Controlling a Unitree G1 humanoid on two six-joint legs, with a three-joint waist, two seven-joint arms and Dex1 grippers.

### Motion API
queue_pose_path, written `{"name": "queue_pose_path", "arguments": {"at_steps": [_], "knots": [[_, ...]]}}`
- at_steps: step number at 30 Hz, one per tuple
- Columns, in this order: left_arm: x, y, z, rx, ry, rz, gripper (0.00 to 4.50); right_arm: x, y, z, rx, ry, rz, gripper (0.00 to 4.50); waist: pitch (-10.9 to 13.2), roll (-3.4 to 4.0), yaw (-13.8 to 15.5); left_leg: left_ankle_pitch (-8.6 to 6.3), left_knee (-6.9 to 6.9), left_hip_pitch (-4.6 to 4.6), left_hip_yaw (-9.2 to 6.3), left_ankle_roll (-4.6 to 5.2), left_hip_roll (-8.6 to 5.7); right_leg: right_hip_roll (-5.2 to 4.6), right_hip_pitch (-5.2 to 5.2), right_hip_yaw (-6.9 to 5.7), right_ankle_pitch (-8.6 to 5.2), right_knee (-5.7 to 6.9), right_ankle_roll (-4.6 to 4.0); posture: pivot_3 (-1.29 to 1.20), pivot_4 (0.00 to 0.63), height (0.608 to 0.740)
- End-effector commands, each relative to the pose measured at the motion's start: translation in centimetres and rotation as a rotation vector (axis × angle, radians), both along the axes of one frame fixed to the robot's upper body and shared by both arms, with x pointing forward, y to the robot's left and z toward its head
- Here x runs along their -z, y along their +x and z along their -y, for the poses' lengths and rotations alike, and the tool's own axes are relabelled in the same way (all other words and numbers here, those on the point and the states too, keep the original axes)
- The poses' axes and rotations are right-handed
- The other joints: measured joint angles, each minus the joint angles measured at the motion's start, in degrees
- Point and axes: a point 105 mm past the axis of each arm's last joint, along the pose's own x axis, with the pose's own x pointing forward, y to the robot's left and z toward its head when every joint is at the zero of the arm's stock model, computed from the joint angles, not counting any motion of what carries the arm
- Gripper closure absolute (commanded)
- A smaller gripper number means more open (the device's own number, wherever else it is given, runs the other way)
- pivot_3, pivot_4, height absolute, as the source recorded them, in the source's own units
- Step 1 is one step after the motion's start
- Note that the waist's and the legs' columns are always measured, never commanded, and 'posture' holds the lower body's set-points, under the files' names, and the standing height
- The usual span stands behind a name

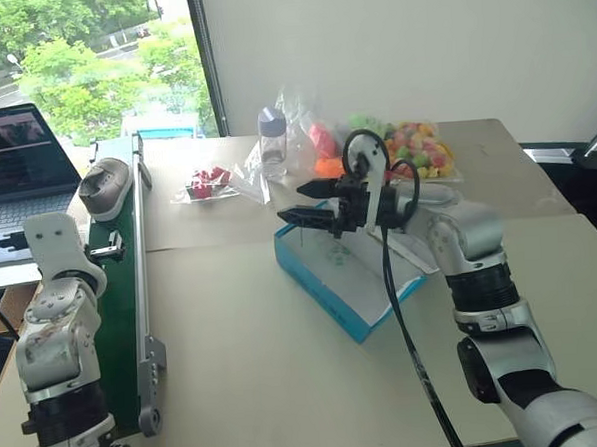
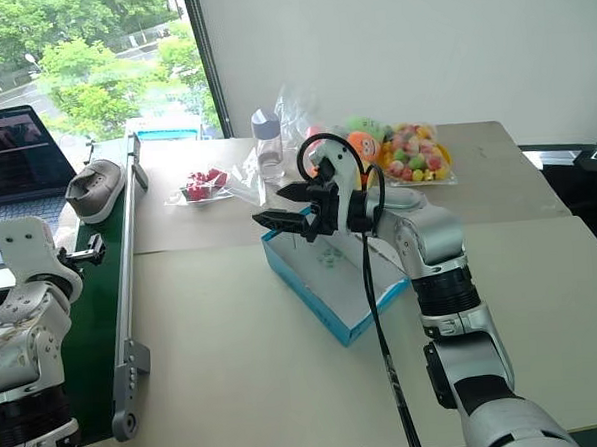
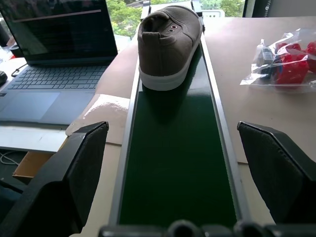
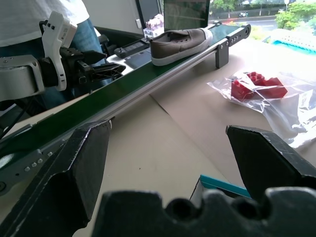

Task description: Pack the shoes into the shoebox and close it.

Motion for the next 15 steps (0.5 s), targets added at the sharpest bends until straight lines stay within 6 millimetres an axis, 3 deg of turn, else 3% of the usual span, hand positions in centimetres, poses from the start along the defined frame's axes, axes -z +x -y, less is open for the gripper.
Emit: {"name": "queue_pose_path", "arguments": {"at_steps": [1, 6, 15], "knots": [[-0.3, 0.1, -0.3, 0.033, 0.02, 0.059, 0.0, -1.1, -0.7, -0.2, -0.024, 0.02, 0.038, 0.03, 0.0, 0.0, -0.01, 0.0, 0.0, -0.01, 0.0, 0.0, -0.01, -0.04, 0.0, -0.01, 0.0, 0.0, 0.0, 0.0, 0.15, 0.74], [0.8, 0.0, -1.0, -0.01, -0.008, 0.048, 0.0, -1.2, -0.5, 0.1, -0.004, 0.017, 0.04, 0.03, -0.01, -0.02, -0.03, -0.01, 0.0, -0.07, 0.0, 0.0, -0.01, -0.16, -0.05, -0.11, 0.04, -0.02, 0.03, 0.0, 0.15, 0.74], [3.6, -0.4, -0.4, 0.015, -0.098, -0.029, 0.0, -1.6, -0.2, 0.9, 0.026, 0.002, 0.057, 0.03, -0.01, -0.03, -0.12, -0.02, -0.01, -0.07, -0.02, -0.01, -0.01, -0.21, -0.06, -0.18, 0.09, -0.01, 0.12, 0.0, 0.15, 0.74]]}}
